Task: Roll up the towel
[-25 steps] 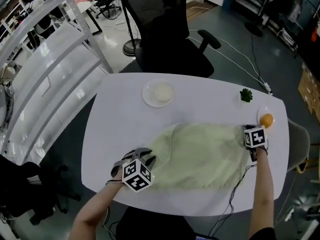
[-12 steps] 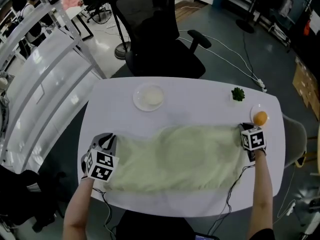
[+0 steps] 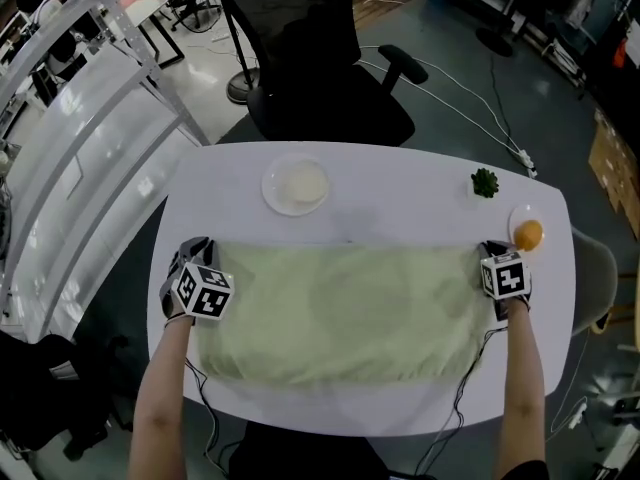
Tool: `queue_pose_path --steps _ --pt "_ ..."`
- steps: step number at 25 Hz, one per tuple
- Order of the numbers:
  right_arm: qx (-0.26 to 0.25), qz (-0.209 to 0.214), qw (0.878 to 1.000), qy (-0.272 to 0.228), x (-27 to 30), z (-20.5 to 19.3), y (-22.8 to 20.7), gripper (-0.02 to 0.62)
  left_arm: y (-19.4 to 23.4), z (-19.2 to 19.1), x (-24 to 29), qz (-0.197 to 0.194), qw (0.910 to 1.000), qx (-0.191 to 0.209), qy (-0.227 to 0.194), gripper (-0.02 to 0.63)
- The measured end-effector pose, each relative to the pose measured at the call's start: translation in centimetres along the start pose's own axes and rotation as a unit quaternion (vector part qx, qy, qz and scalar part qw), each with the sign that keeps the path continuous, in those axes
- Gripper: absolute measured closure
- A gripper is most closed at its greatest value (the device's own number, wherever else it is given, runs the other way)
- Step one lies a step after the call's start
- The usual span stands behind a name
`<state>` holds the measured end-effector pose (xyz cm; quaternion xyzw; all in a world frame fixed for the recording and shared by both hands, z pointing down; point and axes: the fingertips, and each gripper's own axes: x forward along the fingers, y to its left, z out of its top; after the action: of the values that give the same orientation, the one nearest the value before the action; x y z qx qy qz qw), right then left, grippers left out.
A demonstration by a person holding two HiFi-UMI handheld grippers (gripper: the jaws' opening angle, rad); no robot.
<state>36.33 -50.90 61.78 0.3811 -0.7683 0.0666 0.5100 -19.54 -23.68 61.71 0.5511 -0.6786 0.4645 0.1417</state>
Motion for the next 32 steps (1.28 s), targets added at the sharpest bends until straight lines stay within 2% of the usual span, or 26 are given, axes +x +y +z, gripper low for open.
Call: queue_pose_path --steps 4,5,6,7,8,9,11,13,15,18,21,24,27,29,30,32 --pt "0.015 -0.008 1.0 0.001 0.4 0.2 -0.4 0.542 -0.3 -0.3 1.5 -0.005 0.9998 -0.02 -0.008 0.56" --pt "0.022 -0.016 1.0 0.004 0.4 0.3 -0.8 0.528 -0.1 -0.2 1.6 -0.011 0.9992 -0.037 -0.012 0.557" --pt "0.026 -0.028 0.999 0.006 0.1 0.3 -1.3 0.473 0.1 -0.1 1.5 -0.023 0.9977 -0.061 -0.017 0.538" --pt "0.028 -0.041 0.999 0.008 -0.4 0.2 -1.6 0.403 0.2 -0.1 1.1 -0.039 0.9949 -0.09 -0.022 0.456" --pt "0.028 -0.053 0.998 0.008 -1.1 0.0 -1.8 0.37 0.5 0.1 0.4 -0.058 0.9907 -0.119 -0.029 0.353" --pt "0.028 -0.064 0.998 0.006 -2.2 -0.1 -1.9 0.35 0.8 0.3 -0.6 -0.075 0.9861 -0.144 -0.037 0.286" --pt "0.025 -0.083 0.996 -0.004 -4.7 -0.2 -2.0 0.315 2.0 1.0 -3.0 -0.094 0.9798 -0.166 -0.062 0.279" --pt "0.026 -0.093 0.995 -0.029 -7.6 -0.1 -1.7 0.289 2.9 1.8 -5.6 -0.111 0.9768 -0.159 -0.092 0.279" --pt "0.05 -0.081 0.994 -0.059 -10.7 0.0 -0.3 0.245 2.9 2.1 -8.2 -0.141 0.9724 -0.144 -0.118 0.279" --pt "0.119 -0.018 0.988 -0.1 -15.0 -0.1 4.8 0.134 2.3 1.2 -11.6 -0.199 0.9615 -0.126 -0.141 0.279" --pt "0.185 0.037 0.972 -0.139 -19.0 -0.6 11.4 0.126 1.0 -1.1 -13.5 -0.258 0.9496 -0.102 -0.146 0.279" --pt "0.192 0.053 0.967 -0.158 -22.1 -1.1 18.5 0.164 -0.2 -3.5 -14.9 -0.314 0.9342 -0.061 -0.158 0.282" --pt "0.172 0.046 0.973 -0.147 -23.6 -1.5 25.2 0.236 -0.9 -5.5 -16.0 -0.351 0.9192 0.017 -0.178 0.312" --pt "0.157 0.055 0.975 -0.148 -24.3 -1.0 29.7 0.236 -1.8 -6.6 -16.5 -0.373 0.9046 0.081 -0.189 0.318" --pt "0.149 0.066 0.975 -0.152 -24.7 -0.7 32.2 0.236 -2.4 -7.3 -16.8 -0.387 0.8941 0.114 -0.194 0.318" --pt "0.124 0.091 0.976 -0.154 -25.3 0.1 37.4 0.236 -3.8 -8.7 -17.3 -0.415 0.8677 0.188 -0.198 0.315"
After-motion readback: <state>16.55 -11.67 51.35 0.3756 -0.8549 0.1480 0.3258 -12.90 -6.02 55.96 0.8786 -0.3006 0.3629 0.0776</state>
